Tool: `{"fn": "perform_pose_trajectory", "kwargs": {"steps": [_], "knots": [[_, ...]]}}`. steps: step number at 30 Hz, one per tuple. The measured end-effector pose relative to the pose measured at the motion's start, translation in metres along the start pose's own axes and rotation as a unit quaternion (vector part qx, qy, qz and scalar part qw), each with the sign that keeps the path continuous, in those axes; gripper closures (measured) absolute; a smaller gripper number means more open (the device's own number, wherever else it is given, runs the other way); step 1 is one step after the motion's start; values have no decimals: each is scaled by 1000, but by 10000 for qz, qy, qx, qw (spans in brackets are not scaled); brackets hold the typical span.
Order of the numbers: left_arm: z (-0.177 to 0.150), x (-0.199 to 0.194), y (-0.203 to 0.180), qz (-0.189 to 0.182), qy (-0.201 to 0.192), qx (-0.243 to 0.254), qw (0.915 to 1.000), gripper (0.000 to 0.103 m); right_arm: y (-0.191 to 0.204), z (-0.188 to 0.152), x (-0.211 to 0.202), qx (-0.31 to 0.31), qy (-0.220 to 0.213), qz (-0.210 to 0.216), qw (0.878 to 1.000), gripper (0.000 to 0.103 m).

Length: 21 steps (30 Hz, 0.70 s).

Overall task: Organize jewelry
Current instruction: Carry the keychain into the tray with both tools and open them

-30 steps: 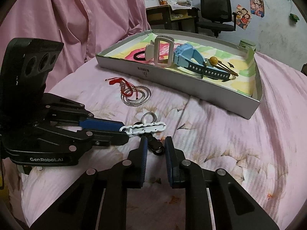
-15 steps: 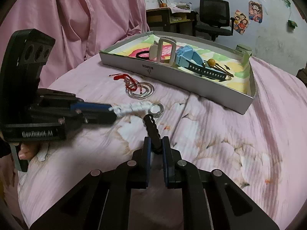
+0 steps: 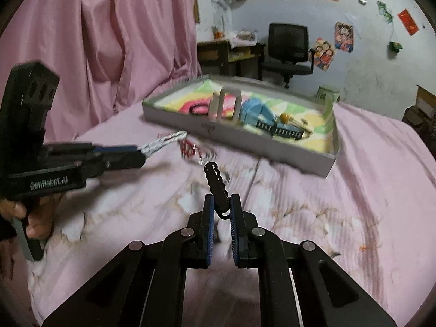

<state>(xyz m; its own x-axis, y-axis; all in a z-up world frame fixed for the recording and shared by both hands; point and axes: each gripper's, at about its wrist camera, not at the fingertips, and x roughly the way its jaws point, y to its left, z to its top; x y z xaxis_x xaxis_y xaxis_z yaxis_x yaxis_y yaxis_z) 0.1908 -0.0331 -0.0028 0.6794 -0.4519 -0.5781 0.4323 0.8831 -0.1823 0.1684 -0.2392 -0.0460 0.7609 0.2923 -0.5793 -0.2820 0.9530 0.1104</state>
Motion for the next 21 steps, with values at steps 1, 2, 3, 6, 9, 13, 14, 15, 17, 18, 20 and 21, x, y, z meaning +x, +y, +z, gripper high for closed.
{"fn": "perform_pose_trajectory", "kwargs": {"steps": [1,2,3,6,9,13,14,15,17,18,20,21], "knots": [[5,-2,2,69,-79,8,9999,91,-2,5,-2,58,-123,-39,9999,93],[10,-3,3,123,-148,13,9998,91,-3,11,-5,107,-251,-88,9996,93],[18,-5,6,201,-239,15,9995,91,-4,15,-7,133,-334,-111,9993,93],[44,-7,15,374,-495,-16,9981,91,-9,37,-11,260,-697,-255,9969,93],[73,-1,26,552,-622,-38,9965,91,-13,57,-6,365,-911,-345,9946,93],[102,14,43,734,-685,-42,9949,91,-22,87,12,476,-1121,-414,9917,93],[107,21,48,781,-671,-69,9947,91,-24,92,18,518,-1130,-391,9915,93],[109,27,51,810,-646,-108,9946,91,-25,95,24,540,-1118,-376,9916,93],[115,45,61,854,-582,-233,9944,91,-30,104,42,542,-1062,-432,9919,93],[116,52,65,866,-557,-276,9943,91,-32,106,50,555,-1031,-441,9921,93],[118,70,71,922,-480,-309,9941,91,-38,113,67,636,-949,-481,9923,93],[117,76,72,944,-443,-304,9941,91,-42,116,76,673,-900,-532,9922,93]]}}
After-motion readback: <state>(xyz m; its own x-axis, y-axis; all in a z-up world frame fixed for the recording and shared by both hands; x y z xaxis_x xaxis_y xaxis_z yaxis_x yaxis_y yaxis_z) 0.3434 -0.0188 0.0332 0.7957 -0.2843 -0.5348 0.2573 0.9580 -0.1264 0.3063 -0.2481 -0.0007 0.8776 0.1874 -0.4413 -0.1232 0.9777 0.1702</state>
